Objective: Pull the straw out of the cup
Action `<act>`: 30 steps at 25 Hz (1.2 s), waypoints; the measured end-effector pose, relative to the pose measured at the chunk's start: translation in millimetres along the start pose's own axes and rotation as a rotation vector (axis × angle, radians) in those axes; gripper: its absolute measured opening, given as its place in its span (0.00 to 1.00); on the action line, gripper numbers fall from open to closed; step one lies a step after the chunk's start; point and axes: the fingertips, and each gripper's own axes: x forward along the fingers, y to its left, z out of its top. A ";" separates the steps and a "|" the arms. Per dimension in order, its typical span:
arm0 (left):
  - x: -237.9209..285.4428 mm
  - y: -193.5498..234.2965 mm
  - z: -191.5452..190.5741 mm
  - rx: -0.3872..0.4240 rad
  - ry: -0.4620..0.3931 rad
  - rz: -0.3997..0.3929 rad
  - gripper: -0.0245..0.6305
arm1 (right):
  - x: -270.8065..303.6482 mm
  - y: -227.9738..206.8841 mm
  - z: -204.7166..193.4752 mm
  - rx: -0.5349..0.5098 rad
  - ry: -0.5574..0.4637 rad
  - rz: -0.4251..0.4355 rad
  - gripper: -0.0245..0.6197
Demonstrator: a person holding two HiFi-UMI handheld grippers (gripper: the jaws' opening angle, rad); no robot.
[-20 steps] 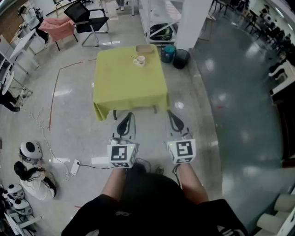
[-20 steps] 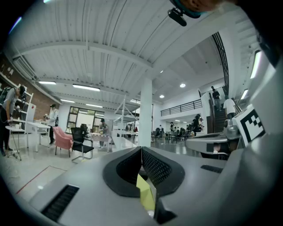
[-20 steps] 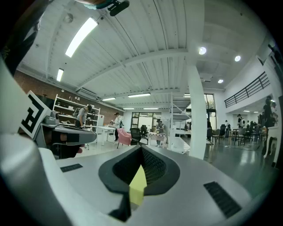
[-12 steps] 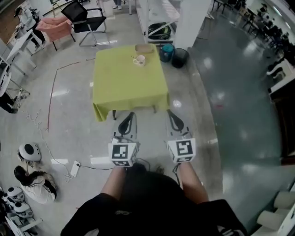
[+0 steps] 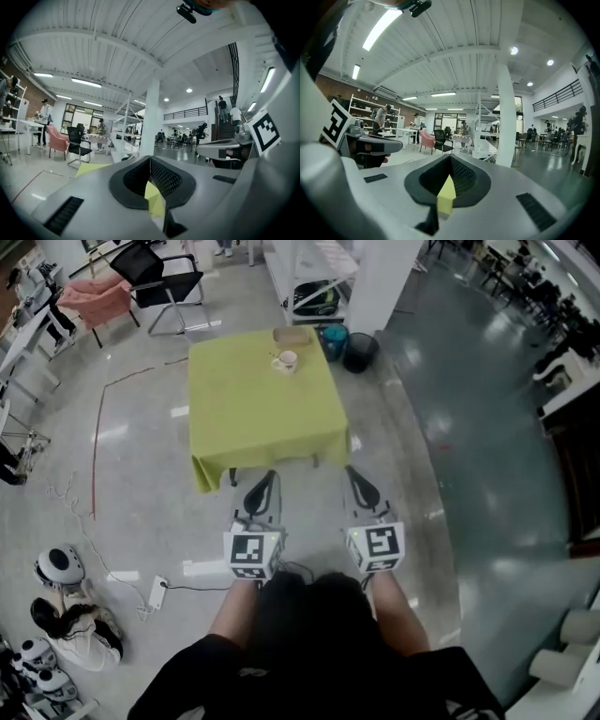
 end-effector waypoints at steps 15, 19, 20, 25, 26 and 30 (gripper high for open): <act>26.0 61.5 -41.2 -0.052 0.136 0.048 0.11 | 59.0 -22.4 -23.3 0.053 0.021 -0.012 0.06; 57.9 76.9 -39.2 -0.044 0.149 0.042 0.11 | 100.3 -32.7 -21.5 0.062 0.014 0.005 0.06; 69.7 80.2 -38.6 -0.053 0.155 0.039 0.11 | 110.5 -37.5 -21.5 0.066 0.023 0.012 0.06; 137.1 89.7 -41.2 -0.060 0.185 0.026 0.11 | 160.5 -81.2 -30.7 0.072 0.039 0.039 0.06; 149.5 89.8 -45.6 -0.063 0.206 0.023 0.11 | 169.2 -89.2 -33.0 0.082 0.054 0.043 0.06; 205.4 83.2 -50.8 -0.077 0.250 0.009 0.11 | 203.3 -116.7 -34.9 0.094 0.078 0.090 0.06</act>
